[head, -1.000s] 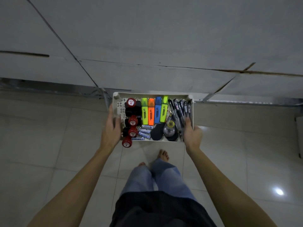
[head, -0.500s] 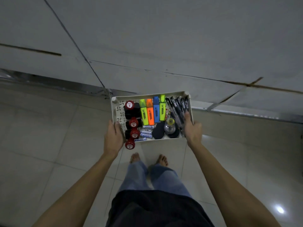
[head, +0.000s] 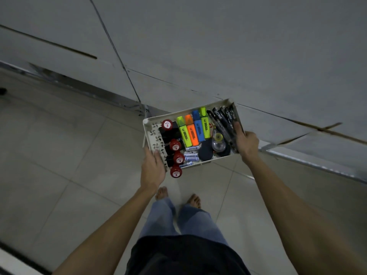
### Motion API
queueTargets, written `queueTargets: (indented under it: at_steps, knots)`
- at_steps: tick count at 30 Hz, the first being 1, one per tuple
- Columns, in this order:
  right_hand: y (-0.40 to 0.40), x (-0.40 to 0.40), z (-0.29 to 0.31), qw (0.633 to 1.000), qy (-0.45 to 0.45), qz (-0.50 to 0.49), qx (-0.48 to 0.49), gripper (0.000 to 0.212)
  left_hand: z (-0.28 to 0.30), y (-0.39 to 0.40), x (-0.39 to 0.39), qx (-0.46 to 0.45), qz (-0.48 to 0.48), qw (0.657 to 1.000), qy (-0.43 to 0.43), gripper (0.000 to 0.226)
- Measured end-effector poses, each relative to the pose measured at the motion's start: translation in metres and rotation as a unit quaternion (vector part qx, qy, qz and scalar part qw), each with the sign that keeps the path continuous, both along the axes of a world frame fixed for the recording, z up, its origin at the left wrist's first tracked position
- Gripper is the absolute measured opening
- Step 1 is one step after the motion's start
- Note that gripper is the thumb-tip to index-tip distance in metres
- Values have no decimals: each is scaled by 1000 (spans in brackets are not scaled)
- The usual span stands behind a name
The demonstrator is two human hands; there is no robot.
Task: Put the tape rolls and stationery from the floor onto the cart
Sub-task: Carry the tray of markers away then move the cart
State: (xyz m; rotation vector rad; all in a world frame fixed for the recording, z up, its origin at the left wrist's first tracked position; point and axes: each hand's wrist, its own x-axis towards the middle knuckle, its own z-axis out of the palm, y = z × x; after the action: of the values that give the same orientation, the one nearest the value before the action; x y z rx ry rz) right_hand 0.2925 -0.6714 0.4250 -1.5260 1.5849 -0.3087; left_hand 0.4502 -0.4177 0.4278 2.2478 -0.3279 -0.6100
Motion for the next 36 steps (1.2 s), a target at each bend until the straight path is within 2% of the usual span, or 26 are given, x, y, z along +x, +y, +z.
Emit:
queueTargets:
  at_steps: [11,14,21,26,30,36]
  knots:
    - [-4,-23,-9,1000,12,-13,1,67,-4,-26,12,51,-67,996,-20,34]
    - [-5,-25,-9,999,11,-30,2,67,-6,-39,25,66,-86,993,-53,38]
    - [9,-26,-13,994,-19,-105,12,63,-3,-88,73,29,-174,982,-73,34]
    - [11,-16,-16,986,-33,-163,16,61,-6,-132,110,30,-246,964,-99,45]
    - [9,-7,-15,981,-48,-189,23,63,-9,-152,127,41,-270,958,-90,48]
    - [12,4,-15,979,-57,-195,19,59,-17,-143,140,24,-273,959,-66,49]
